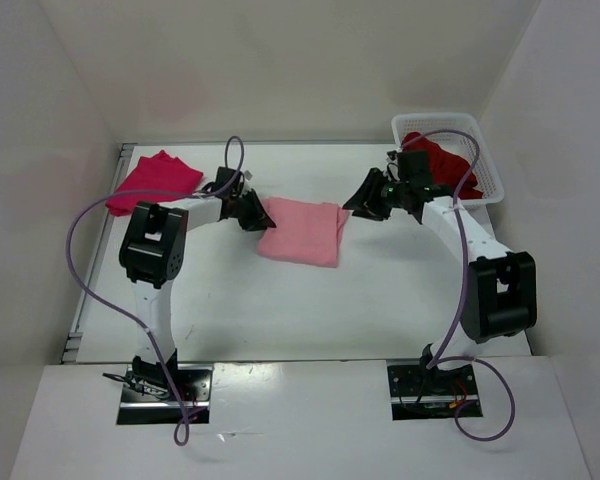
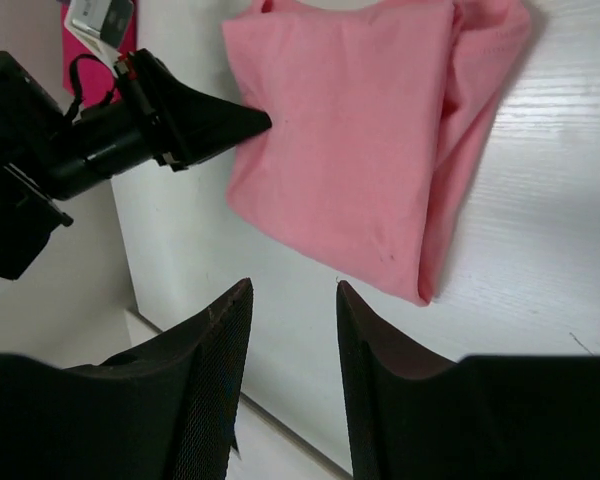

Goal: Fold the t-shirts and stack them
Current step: Put the neatly folded tshirt into the corner of the board with the left arm

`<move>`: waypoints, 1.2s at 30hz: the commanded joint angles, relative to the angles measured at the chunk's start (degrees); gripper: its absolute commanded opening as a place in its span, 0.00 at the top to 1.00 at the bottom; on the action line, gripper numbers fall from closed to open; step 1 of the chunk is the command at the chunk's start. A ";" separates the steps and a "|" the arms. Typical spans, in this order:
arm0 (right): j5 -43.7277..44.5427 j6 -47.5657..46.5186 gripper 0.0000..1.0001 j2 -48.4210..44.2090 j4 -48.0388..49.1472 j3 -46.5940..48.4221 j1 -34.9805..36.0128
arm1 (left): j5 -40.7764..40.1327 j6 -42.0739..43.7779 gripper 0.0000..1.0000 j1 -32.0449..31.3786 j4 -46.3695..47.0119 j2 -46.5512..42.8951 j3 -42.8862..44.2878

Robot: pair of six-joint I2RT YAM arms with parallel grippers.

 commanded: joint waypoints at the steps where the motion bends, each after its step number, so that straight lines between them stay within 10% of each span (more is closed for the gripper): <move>1: -0.77 -0.11 0.55 -1.31 -1.18 -3.19 -0.79 | -1.83 0.41 0.87 -1.98 -1.48 3.87 6.58; 10: 0.98 -1.24 0.55 -1.31 -2.14 -5.93 -3.07 | 1.59 -0.46 0.98 0.99 -8.87 6.52 34.37; 18: -0.15 -3.01 0.55 1.14 -3.21 -4.88 -3.69 | 4.23 -5.56 0.98 20.40 -4.05 -1.99 34.15; 23: -2.53 -3.53 0.55 3.08 -2.68 -4.27 -3.69 | -0.59 -13.37 0.46 33.41 9.83 -15.42 8.33; 25: -3.06 -4.15 0.55 3.61 -2.68 -4.26 -3.69 | -1.75 -15.14 0.00 37.81 10.73 -17.99 -1.44; 31: -4.11 -4.68 0.55 4.14 -3.21 -3.21 -3.69 | -2.79 -14.97 0.00 38.53 8.18 -29.30 -16.37; 36: -2.01 -4.68 0.77 4.14 -3.21 -3.73 -3.69 | -3.51 -12.16 0.00 38.00 4.67 -38.73 -23.61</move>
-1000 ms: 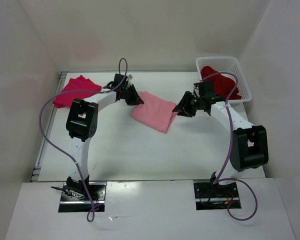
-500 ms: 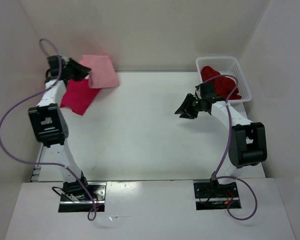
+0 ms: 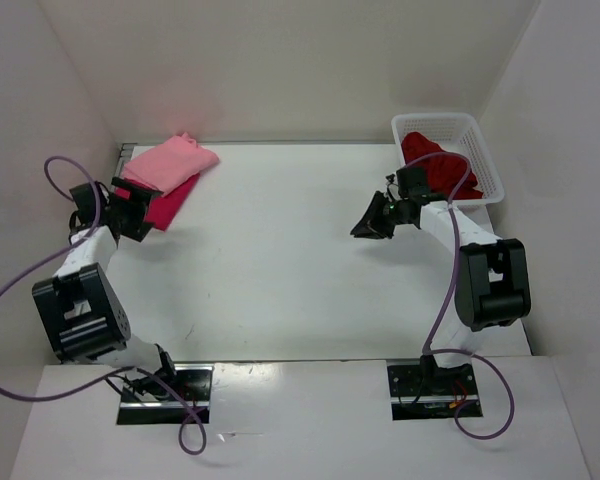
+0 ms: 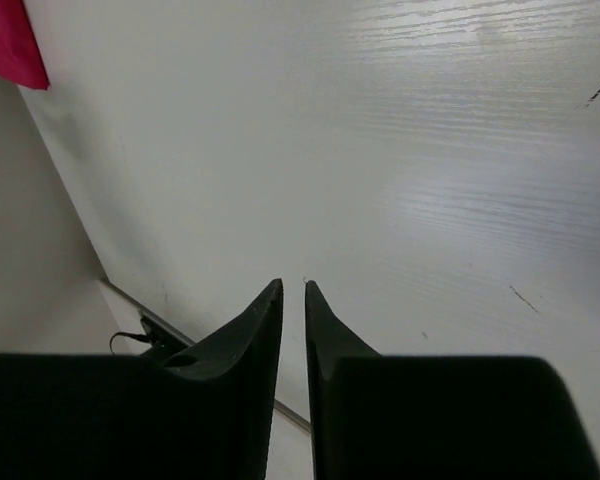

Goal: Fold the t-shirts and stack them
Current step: Put the neatly folded tshirt into the corner of the board with the left arm, then grab crumpled tshirt from bin with the right arm

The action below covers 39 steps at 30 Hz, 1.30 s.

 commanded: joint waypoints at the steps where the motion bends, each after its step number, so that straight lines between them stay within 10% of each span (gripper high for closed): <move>1: 0.79 -0.85 0.82 0.34 0.38 1.78 -0.30 | -0.38 3.23 0.00 -0.27 0.58 -8.83 -2.50; 4: 4.29 -0.24 0.96 0.86 -0.41 5.72 -0.30 | 0.24 8.13 0.00 -5.36 -2.59 -11.41 -3.12; 13: 26.00 1.52 0.95 6.56 -3.48 29.61 -4.69 | 6.74 11.85 0.00 -31.89 -1.64 -8.78 -8.30; 17: 38.21 -1.55 0.80 15.42 -6.73 41.46 -8.11 | 6.56 10.36 0.31 -44.02 1.71 -5.26 -8.92; 19: 42.97 -2.34 0.66 18.78 -8.49 45.18 -10.39 | 6.56 11.23 0.47 -45.71 1.71 -3.41 -7.53; 25: 45.79 -4.44 0.42 29.85 -11.22 53.79 -13.57 | 7.18 15.89 0.48 -46.24 -0.83 -2.27 -4.80; 39: 48.87 -6.92 0.47 48.57 -18.24 75.49 -15.33 | 7.71 16.51 0.33 -46.24 -1.54 2.22 -2.42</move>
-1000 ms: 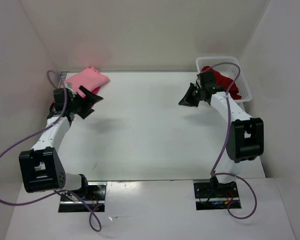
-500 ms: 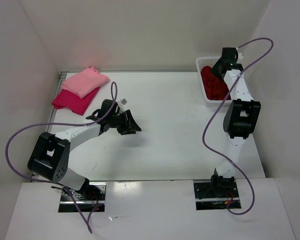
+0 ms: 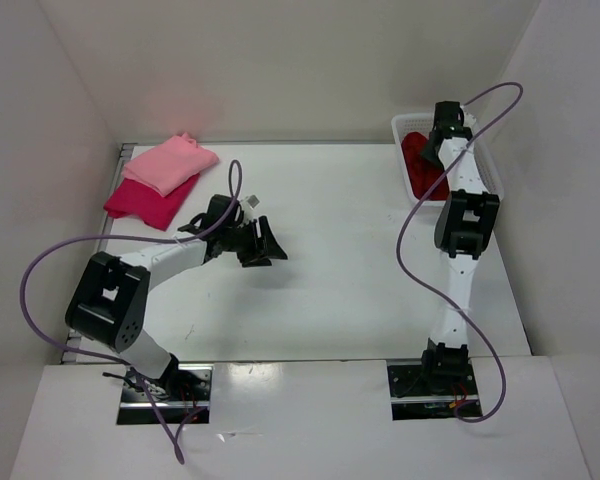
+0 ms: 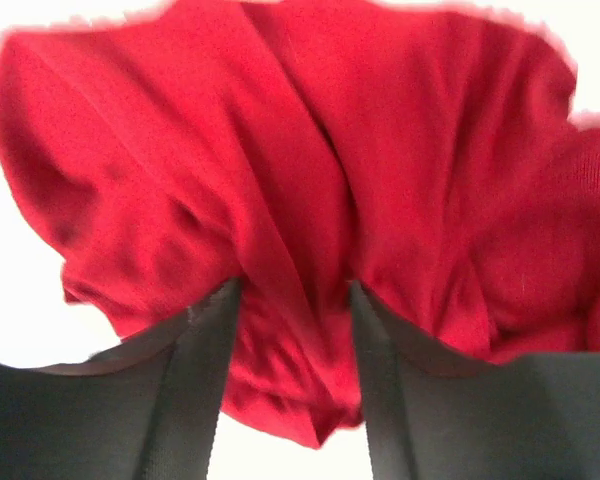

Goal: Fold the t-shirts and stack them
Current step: Grab crumpled tshirt from bin with the right arm

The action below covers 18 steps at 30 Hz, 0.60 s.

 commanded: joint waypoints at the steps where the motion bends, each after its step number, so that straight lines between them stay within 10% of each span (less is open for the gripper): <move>1: 2.16 -0.93 0.55 3.97 -3.23 10.00 -0.97 | 0.65 1.65 0.33 0.14 0.13 1.32 2.91; 6: 2.69 -0.06 0.99 8.20 -8.95 19.50 -0.97 | -0.41 0.60 0.33 0.14 -0.41 1.32 2.92; 18: -5.57 1.10 1.00 -23.65 0.00 3.90 2.45 | 0.12 -0.02 0.26 4.01 -1.73 1.94 9.94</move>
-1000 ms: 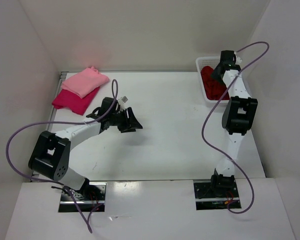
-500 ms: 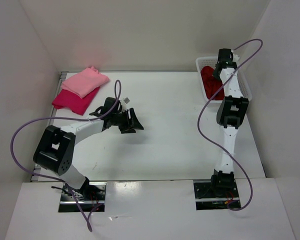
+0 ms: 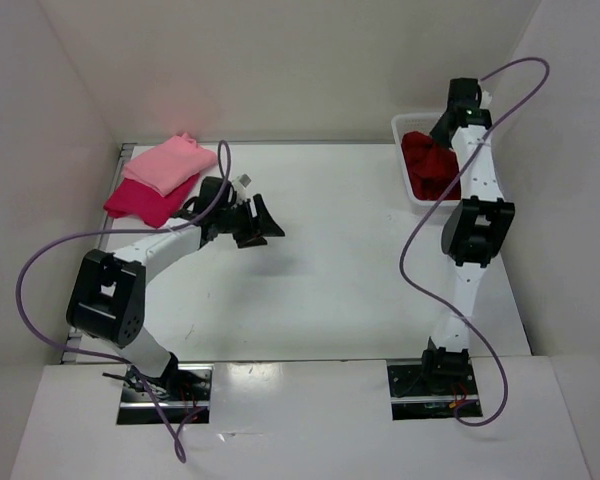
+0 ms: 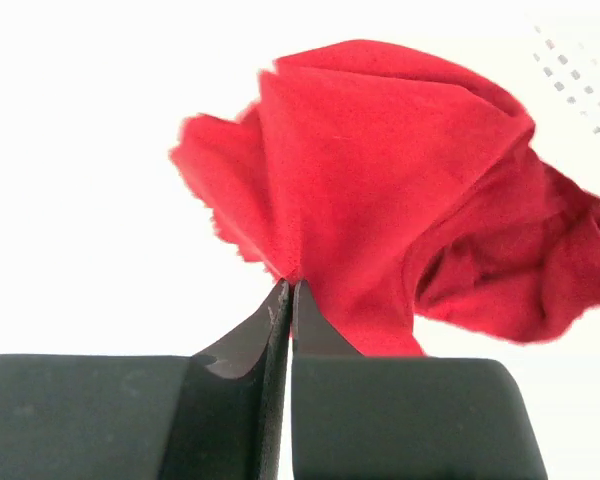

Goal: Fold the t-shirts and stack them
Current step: Grab crumpled tshirt from bin with the right arm, then move the tshirt to the center of the board

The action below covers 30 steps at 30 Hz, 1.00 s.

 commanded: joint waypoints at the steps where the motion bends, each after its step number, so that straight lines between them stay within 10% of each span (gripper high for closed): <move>1: -2.66 1.72 1.00 -20.21 7.29 -4.15 3.02 | 0.01 0.31 0.25 1.49 0.20 0.32 4.11; 9: -25.57 3.22 1.00 -34.39 12.82 3.56 12.50 | -1.92 -2.41 0.22 5.79 0.10 -2.92 6.05; 13: -50.68 12.35 1.00 -36.58 23.44 6.91 15.76 | -4.12 -4.96 0.22 9.56 0.63 -5.13 5.52; 21: -62.87 22.84 1.00 -34.57 32.73 13.08 25.35 | -2.28 -6.90 0.22 22.03 0.63 -9.25 2.89; 24: -62.70 18.80 1.00 -36.14 31.55 4.32 24.48 | -1.75 -7.43 0.22 25.74 -0.15 -10.48 2.18; 30: -63.92 14.13 1.00 -46.50 41.38 -45.45 17.63 | -3.24 -6.29 0.22 27.16 -0.68 -12.42 -1.33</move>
